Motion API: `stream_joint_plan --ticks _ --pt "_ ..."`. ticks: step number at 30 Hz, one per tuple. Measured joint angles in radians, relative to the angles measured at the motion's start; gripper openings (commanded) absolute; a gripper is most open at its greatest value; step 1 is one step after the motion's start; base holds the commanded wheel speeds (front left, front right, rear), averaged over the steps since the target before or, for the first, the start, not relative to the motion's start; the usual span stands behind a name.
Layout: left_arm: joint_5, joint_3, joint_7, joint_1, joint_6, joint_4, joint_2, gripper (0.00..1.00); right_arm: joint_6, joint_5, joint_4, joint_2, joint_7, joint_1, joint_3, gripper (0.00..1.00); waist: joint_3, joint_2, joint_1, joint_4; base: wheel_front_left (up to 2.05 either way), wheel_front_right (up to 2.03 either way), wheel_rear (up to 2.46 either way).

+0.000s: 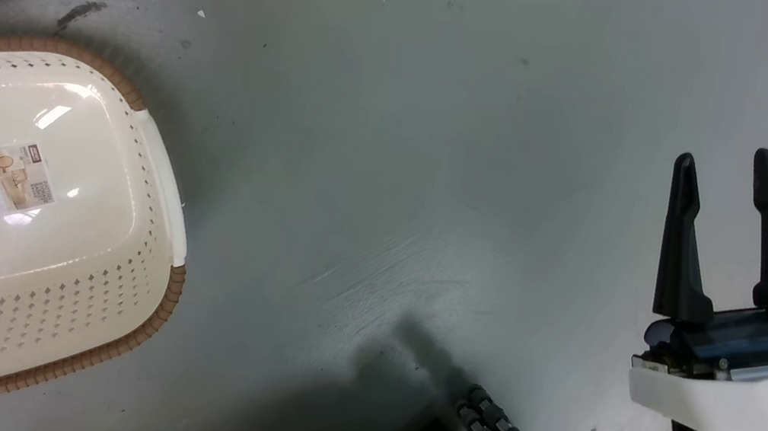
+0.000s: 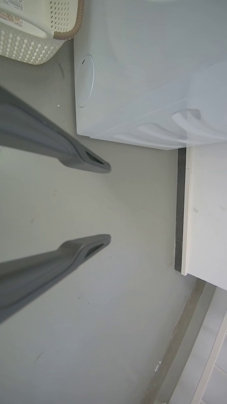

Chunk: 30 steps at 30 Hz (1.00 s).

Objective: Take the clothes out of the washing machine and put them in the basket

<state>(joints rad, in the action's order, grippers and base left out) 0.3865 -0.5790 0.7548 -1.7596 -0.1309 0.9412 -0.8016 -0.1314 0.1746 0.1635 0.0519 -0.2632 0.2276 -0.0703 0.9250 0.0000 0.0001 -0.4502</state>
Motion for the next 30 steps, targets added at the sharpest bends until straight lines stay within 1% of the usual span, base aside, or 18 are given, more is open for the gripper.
stream_joint_plan --ticks 10,13,14,18,21,30 --pt "0.074 -0.1 0.026 -0.035 0.0 0.0 -0.026 1.0 0.0 -0.017 0.043 0.0 0.0 -0.024 -0.01 1.0 0.028 0.0 -0.0001 0.018 0.03 0.03 0.03" --pt "0.108 -0.115 0.021 -0.044 0.0 0.0 -0.034 1.0 0.0 -0.027 0.058 0.0 0.0 -0.026 -0.021 1.0 0.031 0.0 -0.0001 0.02 0.03 0.03 0.03" --pt "0.117 -0.122 0.02 -0.046 0.0 0.0 -0.035 0.0 0.0 -0.028 0.061 0.0 0.0 -0.028 -0.023 1.0 0.032 0.0 -0.0002 0.022 0.02 0.02 0.02" --pt "0.146 -0.146 0.0 -0.055 0.0 -0.004 -0.037 0.0 0.0 -0.034 0.071 0.0 0.0 -0.031 -0.019 1.0 0.04 0.0 -0.0002 0.028 0.0 0.0 0.0" --pt "0.162 -0.167 -0.049 -0.07 0.0 0.006 -0.041 0.0 0.0 -0.035 0.072 0.0 0.0 -0.033 -0.018 1.0 0.044 0.0 -0.0002 0.03 0.0 0.0 0.0" --pt "0.155 -0.196 -0.203 -0.081 0.0 0.055 -0.048 0.0 0.0 -0.038 0.059 0.0 0.0 -0.009 -0.013 1.0 0.023 0.0 -0.0002 0.025 0.0 0.0 0.0"
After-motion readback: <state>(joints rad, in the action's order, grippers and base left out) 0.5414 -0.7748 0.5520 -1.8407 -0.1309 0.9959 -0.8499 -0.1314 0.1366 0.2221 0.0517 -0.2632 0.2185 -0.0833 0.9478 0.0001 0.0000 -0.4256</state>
